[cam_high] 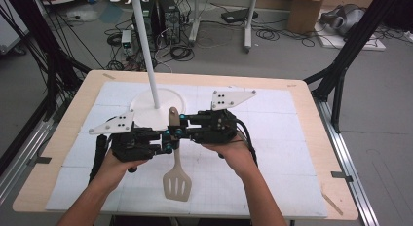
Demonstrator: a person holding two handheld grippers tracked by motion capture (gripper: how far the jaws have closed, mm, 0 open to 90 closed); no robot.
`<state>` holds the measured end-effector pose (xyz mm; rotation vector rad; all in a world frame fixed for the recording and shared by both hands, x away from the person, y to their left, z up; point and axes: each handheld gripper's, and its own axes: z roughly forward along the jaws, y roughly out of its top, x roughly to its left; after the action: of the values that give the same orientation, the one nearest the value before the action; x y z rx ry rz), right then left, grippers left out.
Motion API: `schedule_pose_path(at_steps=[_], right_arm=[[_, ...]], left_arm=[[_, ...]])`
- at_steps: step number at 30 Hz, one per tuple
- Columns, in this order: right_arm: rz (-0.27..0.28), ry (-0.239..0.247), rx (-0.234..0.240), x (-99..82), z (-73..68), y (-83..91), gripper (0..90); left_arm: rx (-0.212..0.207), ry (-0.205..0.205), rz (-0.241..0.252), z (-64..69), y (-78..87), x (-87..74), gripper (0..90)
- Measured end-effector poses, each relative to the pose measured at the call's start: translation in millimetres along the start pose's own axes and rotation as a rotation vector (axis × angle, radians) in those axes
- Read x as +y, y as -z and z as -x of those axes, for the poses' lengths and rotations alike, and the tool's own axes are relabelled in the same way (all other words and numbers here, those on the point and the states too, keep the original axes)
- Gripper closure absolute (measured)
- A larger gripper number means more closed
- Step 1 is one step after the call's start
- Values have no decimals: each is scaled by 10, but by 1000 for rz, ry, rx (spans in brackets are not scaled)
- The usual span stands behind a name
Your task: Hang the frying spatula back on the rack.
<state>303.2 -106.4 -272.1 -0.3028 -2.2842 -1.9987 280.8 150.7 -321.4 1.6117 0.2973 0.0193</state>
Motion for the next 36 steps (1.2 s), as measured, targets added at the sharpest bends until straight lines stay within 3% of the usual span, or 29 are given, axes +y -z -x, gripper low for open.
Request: schedule_pose_path(at_steps=[1, 3, 6, 8, 11, 12, 16, 20, 22, 27, 31, 36], right_arm=[[4, -7, -11, -1, 3, 5, 714], [19, -13, -51, 3, -3, 31, 571], [60, -16, -106, 1, -27, 141, 463], [85, 5, -187, -10, -55, 258, 343], [128, 31, -289, -61, -99, 476, 310], [135, 41, -345, -95, -115, 584, 278], [120, 69, -510, -237, -178, 920, 239], [46, 92, -699, -418, -273, 1202, 203], [17, 90, -769, -523, -315, 1322, 193], [-59, 68, -878, -807, -382, 1554, 186], [-48, 22, -921, -1016, -406, 1710, 180], [-12, -12, -942, -1150, -427, 1843, 175]], left_arm=[[16, 3, -2, -4, 0, 8, 756], [49, 19, 5, -21, 16, 30, 758], [85, 39, 21, -59, 69, 60, 760], [112, 47, 25, -94, 115, 87, 761], [147, 47, 19, -133, 166, 142, 760], [162, 45, 15, -146, 186, 169, 760], [214, 45, 27, -233, 266, 282, 759], [266, 45, 25, -354, 325, 410, 759], [286, 42, 17, -409, 341, 490, 759], [330, 27, 3, -545, 331, 737, 759], [357, 25, -7, -667, 293, 940, 759], [390, 26, -15, -813, 219, 1187, 759]])
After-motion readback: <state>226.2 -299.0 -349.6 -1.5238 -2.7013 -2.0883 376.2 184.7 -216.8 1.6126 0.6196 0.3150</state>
